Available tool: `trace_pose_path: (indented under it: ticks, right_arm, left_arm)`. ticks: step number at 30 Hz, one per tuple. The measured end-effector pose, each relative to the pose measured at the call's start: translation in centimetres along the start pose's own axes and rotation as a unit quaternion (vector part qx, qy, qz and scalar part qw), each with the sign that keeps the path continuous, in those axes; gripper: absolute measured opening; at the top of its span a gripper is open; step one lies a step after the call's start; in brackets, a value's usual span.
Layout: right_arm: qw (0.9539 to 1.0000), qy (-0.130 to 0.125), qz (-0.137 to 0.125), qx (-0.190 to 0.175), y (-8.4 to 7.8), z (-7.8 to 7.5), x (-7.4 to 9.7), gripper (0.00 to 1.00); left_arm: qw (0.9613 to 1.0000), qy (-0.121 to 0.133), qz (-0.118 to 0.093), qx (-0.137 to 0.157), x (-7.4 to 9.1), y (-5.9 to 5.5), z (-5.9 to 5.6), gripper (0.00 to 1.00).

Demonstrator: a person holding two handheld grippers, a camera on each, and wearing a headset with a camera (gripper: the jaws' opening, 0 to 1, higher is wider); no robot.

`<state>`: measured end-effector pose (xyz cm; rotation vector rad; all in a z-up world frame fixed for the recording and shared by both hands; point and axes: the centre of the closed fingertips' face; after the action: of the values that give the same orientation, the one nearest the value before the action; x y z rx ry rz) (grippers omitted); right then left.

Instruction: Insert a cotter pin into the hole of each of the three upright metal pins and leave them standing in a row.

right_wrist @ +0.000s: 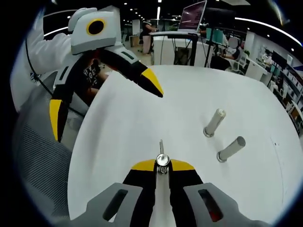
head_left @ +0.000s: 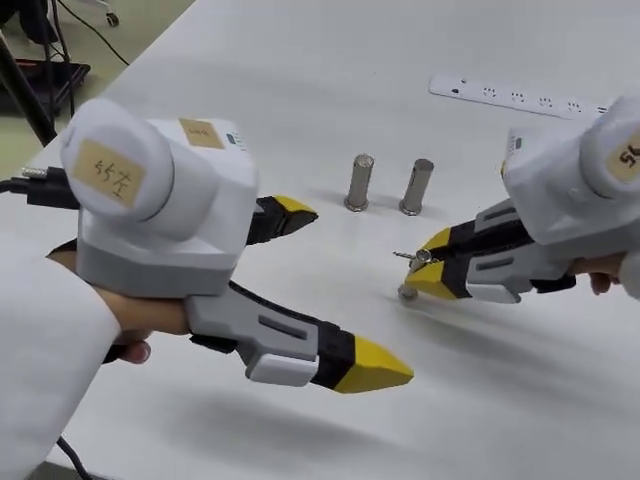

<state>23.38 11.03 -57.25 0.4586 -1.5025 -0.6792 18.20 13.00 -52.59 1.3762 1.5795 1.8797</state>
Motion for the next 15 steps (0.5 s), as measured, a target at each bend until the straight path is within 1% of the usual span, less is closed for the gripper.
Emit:
trace_pose_path:
  ticks: [4, 8, 11, 15]
  right_arm:
    - [1.0000, 0.000, 0.000, 0.000, 0.4, -0.1, -0.7, 0.04]
    - [1.0000, 0.003, 0.001, -0.002, 0.3, -0.1, -1.1, 0.04]
    - [1.0000, 0.008, 0.005, -0.002, 0.3, 0.1, -1.3, 0.04]
    - [1.0000, 0.008, 0.004, -0.002, 0.2, 0.1, -1.4, 0.04]
  left_arm:
    - [1.0000, 0.003, 0.001, 0.007, 0.0, -0.4, 0.0, 0.97]
    - [0.9999, 0.004, 0.000, 0.013, 0.1, -0.6, -0.1, 0.96]
    - [0.9999, -0.008, -0.002, 0.012, -0.1, -0.5, -0.8, 0.96]
    - [0.9998, -0.015, 0.000, 0.012, -0.3, -0.6, -1.3, 0.97]
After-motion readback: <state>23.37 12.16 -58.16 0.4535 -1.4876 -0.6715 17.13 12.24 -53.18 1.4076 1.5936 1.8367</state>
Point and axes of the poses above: the centre of the closed fingertips' face, and the gripper's own axes: x roughly backward along the fingers, z roughly to its left, y roughly out of its top, and after that the axes turned 6 degrees about -x, right-handed
